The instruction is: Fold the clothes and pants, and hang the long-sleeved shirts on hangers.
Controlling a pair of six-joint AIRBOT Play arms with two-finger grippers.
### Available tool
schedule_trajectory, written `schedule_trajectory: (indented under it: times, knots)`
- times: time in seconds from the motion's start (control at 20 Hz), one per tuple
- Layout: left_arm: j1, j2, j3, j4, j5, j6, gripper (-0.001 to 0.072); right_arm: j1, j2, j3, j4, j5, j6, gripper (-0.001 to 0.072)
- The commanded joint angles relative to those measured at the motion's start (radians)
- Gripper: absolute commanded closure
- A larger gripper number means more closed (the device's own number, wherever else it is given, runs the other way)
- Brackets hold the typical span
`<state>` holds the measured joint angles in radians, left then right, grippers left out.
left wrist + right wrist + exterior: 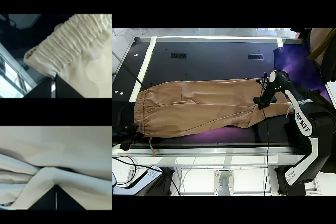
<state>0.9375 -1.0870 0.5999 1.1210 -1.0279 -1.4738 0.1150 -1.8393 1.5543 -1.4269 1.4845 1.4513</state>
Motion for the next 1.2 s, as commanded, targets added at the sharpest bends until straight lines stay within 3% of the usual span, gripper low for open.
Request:
schedule_trajectory:
  times: [0.0, 0.15, 0.2, 0.3, 0.5, 0.75, 1.15]
  knots:
    - [0.000, 0.004, 0.006, 0.008, -0.005, 0.001, 0.0683, -0.002, 0.007, 0.053, -0.051, 0.050, -0.002, 0.0697]
    - [0.000, 0.005, 0.031, 0.030, -0.008, 0.000, 0.0683, -0.010, 0.058, 0.126, -0.082, 0.048, 0.006, 0.0695]
    - [0.000, 0.005, 0.032, 0.030, -0.008, 0.000, 0.0683, -0.007, 0.061, 0.137, -0.054, 0.052, 0.006, 0.0662]
    - [0.000, 0.004, 0.031, 0.030, -0.009, 0.000, 0.0682, 0.014, 0.051, 0.137, 0.016, 0.043, 0.033, 0.0189]
    - [0.000, 0.004, 0.031, 0.030, -0.016, 0.001, 0.0683, 0.123, 0.012, 0.137, -0.034, 0.052, 0.058, 0.0190]
    - [0.000, 0.003, 0.031, 0.030, -0.015, 0.040, 0.0683, 0.235, -0.014, 0.137, -0.340, 0.132, 0.059, 0.0191]
    - [0.000, 0.002, 0.031, 0.030, -0.015, 0.046, 0.0682, 0.281, -0.039, 0.137, -0.333, 0.166, 0.104, 0.0198]
